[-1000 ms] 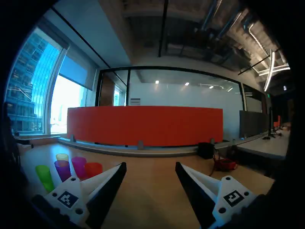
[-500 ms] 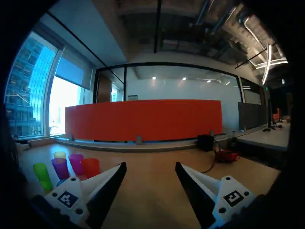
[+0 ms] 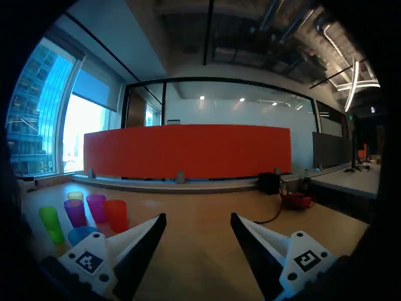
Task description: Pour water
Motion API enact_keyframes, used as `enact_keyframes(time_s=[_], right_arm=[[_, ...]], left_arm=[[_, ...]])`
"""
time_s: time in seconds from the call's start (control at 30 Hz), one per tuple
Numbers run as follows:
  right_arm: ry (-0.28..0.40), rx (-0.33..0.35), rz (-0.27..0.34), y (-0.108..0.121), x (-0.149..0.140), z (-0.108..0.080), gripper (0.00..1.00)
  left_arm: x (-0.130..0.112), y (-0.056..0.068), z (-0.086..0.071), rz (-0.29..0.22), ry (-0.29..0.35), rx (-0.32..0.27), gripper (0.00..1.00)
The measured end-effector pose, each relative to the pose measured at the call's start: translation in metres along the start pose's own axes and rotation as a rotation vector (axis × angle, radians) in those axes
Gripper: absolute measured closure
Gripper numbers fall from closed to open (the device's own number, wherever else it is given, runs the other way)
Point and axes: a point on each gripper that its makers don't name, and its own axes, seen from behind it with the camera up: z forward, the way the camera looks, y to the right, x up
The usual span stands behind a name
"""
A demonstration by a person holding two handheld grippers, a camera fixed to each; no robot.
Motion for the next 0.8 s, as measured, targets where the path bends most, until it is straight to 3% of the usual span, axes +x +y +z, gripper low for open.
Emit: enact_keyframes(time_s=[0.8], right_arm=[[-0.003, 0.000, -0.007, 0.0002, 0.0003, -0.0026, 0.01]], left_arm=[[0.0002, 0.0007, -0.0010, 0.000, 0.000, 0.000, 0.02]])
